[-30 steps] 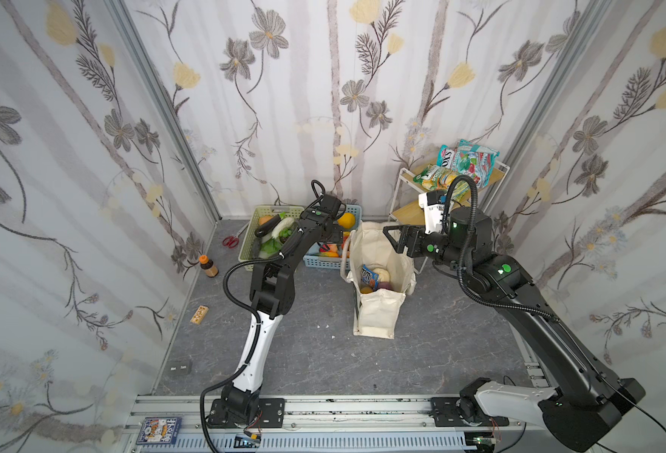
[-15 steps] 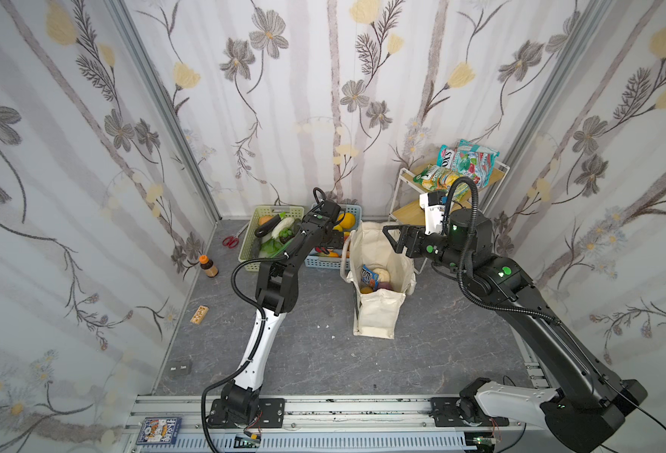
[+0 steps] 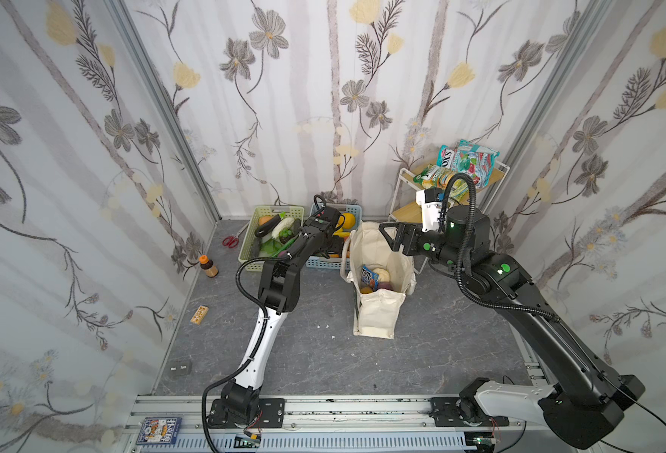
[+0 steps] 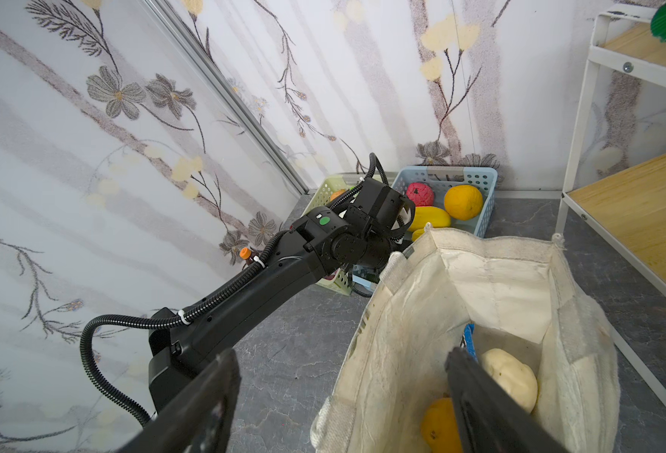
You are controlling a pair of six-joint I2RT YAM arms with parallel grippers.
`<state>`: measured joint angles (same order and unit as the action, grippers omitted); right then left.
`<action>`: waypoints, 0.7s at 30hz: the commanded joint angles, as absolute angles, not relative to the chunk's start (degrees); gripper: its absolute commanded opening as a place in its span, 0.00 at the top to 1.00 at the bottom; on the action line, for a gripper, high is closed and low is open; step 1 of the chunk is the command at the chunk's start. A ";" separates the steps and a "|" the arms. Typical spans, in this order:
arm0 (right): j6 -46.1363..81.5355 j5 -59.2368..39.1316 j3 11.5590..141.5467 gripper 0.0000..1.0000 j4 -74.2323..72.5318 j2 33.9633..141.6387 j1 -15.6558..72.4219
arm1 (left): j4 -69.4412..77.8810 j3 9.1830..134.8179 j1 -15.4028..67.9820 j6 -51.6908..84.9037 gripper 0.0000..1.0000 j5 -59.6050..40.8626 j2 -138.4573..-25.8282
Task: Place the food into the grocery bag and tie it
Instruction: 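Close the left gripper on the red-yellow apple in the blue basket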
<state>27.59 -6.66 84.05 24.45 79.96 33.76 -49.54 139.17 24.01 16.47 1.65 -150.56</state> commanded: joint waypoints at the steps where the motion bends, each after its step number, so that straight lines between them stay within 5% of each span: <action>1: 27.98 -5.84 82.81 0.18 23.35 79.25 34.14 | -49.79 139.31 23.99 17.31 0.07 0.11 -151.32; 21: 27.74 -5.40 80.90 0.17 22.53 77.96 34.39 | -48.58 137.70 23.99 17.58 0.17 0.35 -145.66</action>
<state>27.99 -6.44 81.03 24.64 78.19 34.39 -48.23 137.62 23.99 16.95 0.14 -146.36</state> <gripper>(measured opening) 0.828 0.827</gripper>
